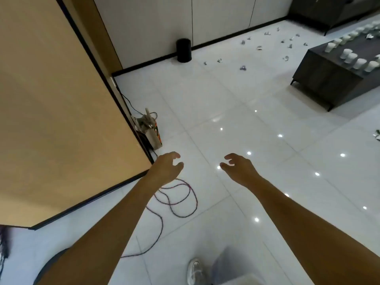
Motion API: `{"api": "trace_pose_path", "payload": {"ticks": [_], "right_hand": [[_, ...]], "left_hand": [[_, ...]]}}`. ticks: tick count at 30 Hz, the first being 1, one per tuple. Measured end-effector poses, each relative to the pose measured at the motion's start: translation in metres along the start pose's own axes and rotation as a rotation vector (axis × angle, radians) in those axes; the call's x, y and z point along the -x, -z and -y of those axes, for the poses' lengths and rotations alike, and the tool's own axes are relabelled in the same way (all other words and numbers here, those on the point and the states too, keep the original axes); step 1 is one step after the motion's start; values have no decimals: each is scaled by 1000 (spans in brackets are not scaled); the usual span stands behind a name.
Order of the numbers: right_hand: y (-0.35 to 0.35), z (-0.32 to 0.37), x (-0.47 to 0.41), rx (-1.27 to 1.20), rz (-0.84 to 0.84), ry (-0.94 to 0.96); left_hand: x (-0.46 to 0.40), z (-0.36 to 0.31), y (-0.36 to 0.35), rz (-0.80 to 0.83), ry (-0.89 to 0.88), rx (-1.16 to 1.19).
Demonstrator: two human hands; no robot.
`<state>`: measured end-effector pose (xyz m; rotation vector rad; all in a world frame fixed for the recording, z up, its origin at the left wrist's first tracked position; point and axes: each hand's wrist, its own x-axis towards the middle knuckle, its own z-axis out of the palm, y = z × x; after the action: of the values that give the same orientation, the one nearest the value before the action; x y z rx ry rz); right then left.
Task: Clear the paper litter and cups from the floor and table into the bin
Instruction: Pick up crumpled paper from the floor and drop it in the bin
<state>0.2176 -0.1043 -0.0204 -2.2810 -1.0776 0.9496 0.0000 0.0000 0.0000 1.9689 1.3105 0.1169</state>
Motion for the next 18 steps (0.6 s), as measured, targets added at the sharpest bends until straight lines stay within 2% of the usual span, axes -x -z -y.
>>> {"api": "trace_pose_path", "payload": {"ticks": [7, 11, 18], "right_hand": [[16, 2, -57, 218, 29, 41], [36, 1, -122, 317, 68, 82], [92, 6, -253, 404, 147, 67]], "left_hand": [[-65, -15, -12, 114, -23, -189], [-131, -32, -22, 205, 5, -332], [-264, -86, -28, 288, 60, -424]]}}
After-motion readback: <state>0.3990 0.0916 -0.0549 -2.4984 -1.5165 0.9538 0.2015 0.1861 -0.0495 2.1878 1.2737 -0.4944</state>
